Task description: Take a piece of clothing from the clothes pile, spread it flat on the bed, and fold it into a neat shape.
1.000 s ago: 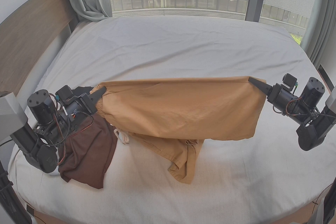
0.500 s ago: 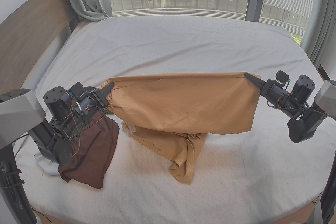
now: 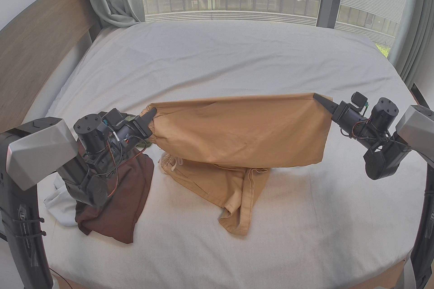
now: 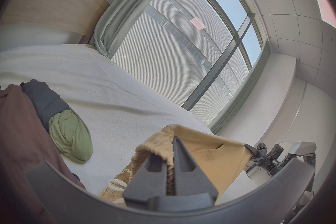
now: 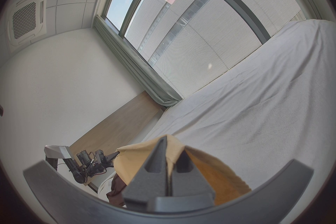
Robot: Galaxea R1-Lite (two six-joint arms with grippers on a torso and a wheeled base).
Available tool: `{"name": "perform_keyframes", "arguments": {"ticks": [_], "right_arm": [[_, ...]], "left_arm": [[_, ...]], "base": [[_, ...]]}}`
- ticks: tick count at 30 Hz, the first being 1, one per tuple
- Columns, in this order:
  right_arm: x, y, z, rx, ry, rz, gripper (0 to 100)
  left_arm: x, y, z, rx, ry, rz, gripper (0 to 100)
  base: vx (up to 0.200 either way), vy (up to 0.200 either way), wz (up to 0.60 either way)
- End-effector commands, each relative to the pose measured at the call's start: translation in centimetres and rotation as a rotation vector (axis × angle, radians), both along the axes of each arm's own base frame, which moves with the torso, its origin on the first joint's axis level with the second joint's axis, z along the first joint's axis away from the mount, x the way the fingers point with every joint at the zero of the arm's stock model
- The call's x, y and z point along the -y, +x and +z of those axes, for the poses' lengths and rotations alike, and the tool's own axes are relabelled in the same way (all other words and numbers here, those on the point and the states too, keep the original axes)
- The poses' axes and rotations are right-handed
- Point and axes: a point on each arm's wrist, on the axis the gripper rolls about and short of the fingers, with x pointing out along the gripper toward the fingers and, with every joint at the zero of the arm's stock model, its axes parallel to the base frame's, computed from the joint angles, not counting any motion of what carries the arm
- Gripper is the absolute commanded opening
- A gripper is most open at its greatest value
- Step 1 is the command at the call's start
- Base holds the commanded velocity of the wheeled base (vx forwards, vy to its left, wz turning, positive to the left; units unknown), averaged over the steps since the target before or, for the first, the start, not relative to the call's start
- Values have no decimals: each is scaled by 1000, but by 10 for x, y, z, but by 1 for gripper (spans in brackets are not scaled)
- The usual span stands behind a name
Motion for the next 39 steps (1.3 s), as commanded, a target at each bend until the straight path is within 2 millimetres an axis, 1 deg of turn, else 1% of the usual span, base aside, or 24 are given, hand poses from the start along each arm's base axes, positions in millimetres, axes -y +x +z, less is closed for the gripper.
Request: {"name": "perform_keyframes", "arguments": {"ticks": [1,2,6,9,10,11,17,22,30,39], "right_arm": [[7,11,-16,-25,7,-17,0],[9,15,-19,-27,11,-20,0],[12,23,-30,-33,13,-32,0],[14,29,-35,-30,14,-40,0],[14,29,-35,-30,14,-40,0],[15,33,-37,-24,13,-40,0],[15,44,-42,-25,16,-49,0],[17,51,-42,-11,18,-59,0],[21,56,-40,-2,18,-68,0],[24,60,-47,-4,17,-75,0]], "left_arm": [[4,14,-17,-20,2,-3,0],[5,20,-19,-15,-2,-2,0],[10,35,-19,-9,-34,12,0],[13,43,-16,-3,-53,11,0],[13,43,-16,-3,-53,11,0],[17,49,-16,-2,-65,6,0],[21,63,-20,-5,-66,5,0],[26,72,-22,3,-69,3,0],[33,84,-18,5,-70,-5,0],[34,88,-18,-2,-68,-6,0]], "base": [[0,0,0],[0,0,0],[0,0,0],[0,0,0],[0,0,0],[0,0,0],[0,0,0],[0,0,0],[0,0,0],[0,0,0]]}}
